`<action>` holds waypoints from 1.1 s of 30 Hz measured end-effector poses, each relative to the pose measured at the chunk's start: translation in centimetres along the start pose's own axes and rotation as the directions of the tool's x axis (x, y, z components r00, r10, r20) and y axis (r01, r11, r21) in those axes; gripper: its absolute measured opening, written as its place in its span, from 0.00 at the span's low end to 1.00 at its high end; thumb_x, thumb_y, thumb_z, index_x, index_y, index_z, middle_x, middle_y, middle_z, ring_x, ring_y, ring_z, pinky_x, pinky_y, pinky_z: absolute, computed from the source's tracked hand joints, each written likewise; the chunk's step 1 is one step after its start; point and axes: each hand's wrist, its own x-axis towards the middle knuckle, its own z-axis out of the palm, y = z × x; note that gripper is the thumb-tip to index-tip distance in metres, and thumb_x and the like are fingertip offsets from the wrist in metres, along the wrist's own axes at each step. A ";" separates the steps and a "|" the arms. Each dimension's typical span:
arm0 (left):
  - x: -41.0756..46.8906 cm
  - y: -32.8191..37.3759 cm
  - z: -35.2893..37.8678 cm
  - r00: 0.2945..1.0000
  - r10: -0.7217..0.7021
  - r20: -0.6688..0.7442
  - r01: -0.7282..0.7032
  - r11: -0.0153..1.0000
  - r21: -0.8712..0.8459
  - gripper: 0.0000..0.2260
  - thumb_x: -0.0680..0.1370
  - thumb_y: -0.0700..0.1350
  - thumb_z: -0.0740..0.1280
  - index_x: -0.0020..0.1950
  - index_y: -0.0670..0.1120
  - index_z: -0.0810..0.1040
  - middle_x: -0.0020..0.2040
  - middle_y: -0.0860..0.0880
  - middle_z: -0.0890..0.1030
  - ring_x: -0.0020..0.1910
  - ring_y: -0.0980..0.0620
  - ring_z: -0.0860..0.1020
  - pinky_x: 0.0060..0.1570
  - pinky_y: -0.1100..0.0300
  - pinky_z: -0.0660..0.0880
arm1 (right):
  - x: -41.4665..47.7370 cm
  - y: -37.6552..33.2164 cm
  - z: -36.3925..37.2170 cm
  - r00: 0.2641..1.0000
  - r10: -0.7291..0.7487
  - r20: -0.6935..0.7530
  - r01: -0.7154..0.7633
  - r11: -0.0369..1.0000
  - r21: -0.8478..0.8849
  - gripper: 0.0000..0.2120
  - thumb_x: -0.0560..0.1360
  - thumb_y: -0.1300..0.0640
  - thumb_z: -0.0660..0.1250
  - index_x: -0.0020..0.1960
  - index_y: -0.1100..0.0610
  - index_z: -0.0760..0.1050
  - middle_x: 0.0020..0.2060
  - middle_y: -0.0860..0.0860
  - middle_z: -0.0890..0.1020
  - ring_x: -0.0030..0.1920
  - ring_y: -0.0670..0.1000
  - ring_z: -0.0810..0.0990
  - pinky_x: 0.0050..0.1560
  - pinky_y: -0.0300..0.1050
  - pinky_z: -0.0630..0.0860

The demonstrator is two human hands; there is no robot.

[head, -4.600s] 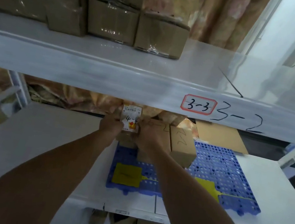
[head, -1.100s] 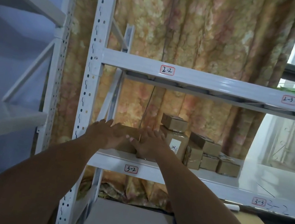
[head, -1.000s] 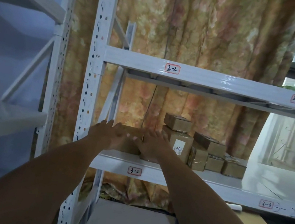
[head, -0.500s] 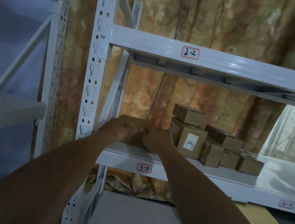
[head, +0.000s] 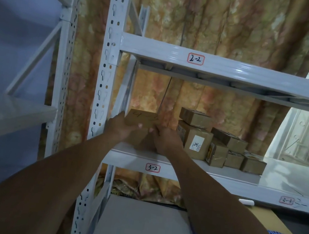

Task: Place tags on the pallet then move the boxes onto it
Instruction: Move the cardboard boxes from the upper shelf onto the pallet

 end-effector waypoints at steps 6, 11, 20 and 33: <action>-3.0 1.7 -1.0 0.997 0.077 0.003 -0.076 0.986 -0.149 0.28 0.71 0.55 0.78 0.66 0.44 0.79 0.60 0.46 0.82 0.59 0.45 0.80 0.55 0.59 0.75 | -3.1 -0.8 -2.8 0.993 0.025 -0.114 -0.012 0.993 0.118 0.15 0.82 0.47 0.60 0.63 0.51 0.77 0.65 0.63 0.76 0.62 0.65 0.75 0.53 0.51 0.73; -5.1 3.8 -0.1 0.986 0.159 0.055 -0.144 0.966 -0.217 0.26 0.70 0.49 0.79 0.66 0.45 0.80 0.55 0.50 0.82 0.51 0.53 0.78 0.48 0.63 0.73 | -6.6 0.4 -6.4 0.988 0.077 -0.135 -0.054 0.984 0.167 0.18 0.83 0.48 0.60 0.71 0.53 0.73 0.62 0.60 0.80 0.61 0.63 0.78 0.56 0.50 0.75; -11.6 10.1 4.6 0.970 0.221 0.100 -0.198 0.960 -0.196 0.36 0.68 0.56 0.80 0.72 0.43 0.74 0.67 0.46 0.79 0.62 0.47 0.78 0.58 0.60 0.75 | -14.7 5.5 -13.1 0.975 0.126 -0.185 -0.112 0.990 0.084 0.20 0.84 0.47 0.58 0.72 0.55 0.72 0.61 0.61 0.80 0.60 0.64 0.78 0.55 0.52 0.75; -28.9 20.4 20.5 0.928 0.224 0.299 -0.153 0.958 -0.242 0.32 0.70 0.55 0.79 0.70 0.43 0.77 0.63 0.49 0.80 0.58 0.50 0.79 0.60 0.55 0.77 | -33.5 22.5 -23.3 0.952 0.272 -0.140 -0.266 0.962 0.059 0.20 0.83 0.45 0.61 0.69 0.54 0.77 0.61 0.57 0.82 0.59 0.60 0.79 0.55 0.47 0.75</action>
